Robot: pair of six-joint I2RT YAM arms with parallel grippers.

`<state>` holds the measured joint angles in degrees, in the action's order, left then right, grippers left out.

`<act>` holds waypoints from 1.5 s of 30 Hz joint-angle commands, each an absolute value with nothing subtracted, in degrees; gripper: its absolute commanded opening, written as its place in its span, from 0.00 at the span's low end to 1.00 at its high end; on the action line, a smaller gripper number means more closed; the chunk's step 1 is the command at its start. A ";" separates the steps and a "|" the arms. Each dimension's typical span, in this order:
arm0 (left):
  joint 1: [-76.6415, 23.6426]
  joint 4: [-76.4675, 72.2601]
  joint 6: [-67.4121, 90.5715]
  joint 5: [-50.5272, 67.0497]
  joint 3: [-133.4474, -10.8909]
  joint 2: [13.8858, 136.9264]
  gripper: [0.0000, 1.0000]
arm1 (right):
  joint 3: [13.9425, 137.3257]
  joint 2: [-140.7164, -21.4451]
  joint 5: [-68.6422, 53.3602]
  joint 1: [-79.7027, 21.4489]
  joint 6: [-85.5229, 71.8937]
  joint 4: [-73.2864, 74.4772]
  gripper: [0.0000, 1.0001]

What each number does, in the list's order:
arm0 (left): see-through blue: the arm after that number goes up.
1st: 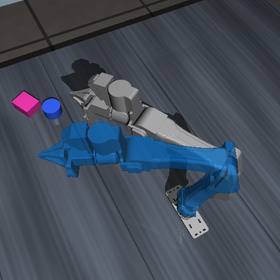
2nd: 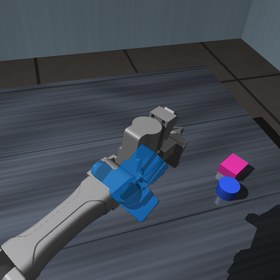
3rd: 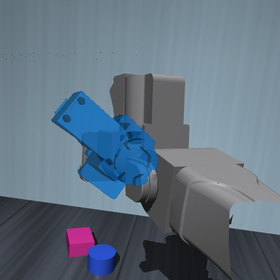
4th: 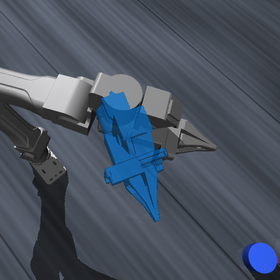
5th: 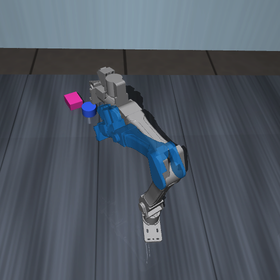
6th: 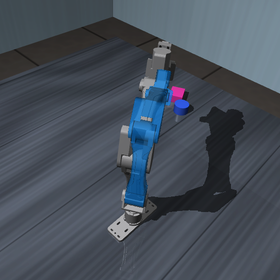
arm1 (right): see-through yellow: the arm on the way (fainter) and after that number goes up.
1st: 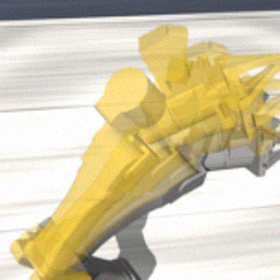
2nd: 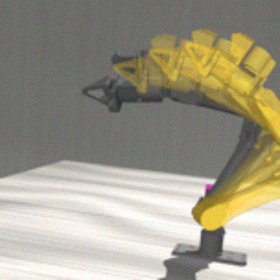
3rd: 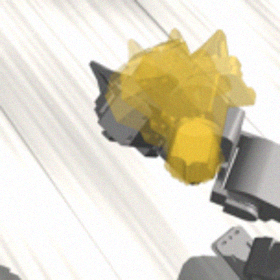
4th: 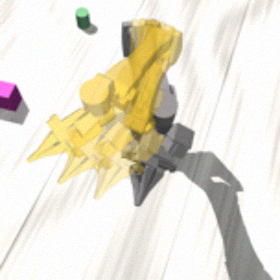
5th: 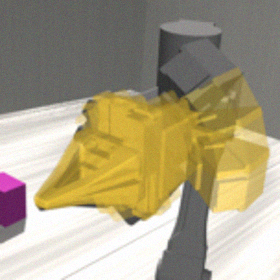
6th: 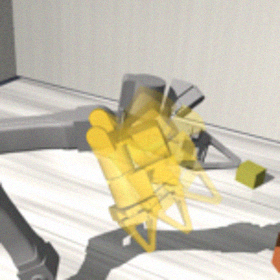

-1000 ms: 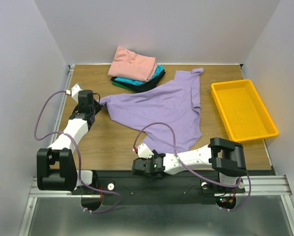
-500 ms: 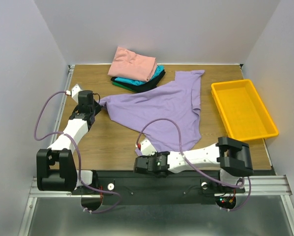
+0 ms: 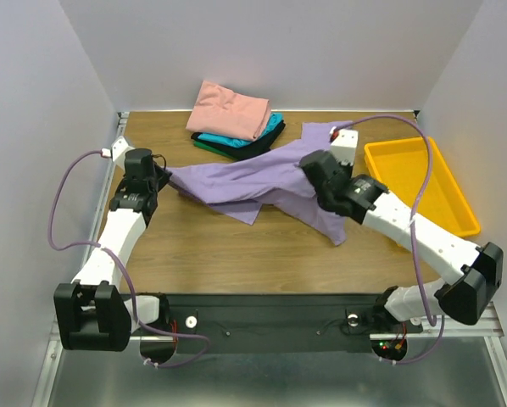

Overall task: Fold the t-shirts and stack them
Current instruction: Flatten the tshirt out

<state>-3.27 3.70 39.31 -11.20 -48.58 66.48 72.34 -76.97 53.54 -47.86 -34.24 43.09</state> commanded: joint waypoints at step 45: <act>-2.99 15.21 36.12 -5.95 -89.78 41.30 0.00 | 121.67 -64.77 17.35 -35.60 12.12 27.79 0.00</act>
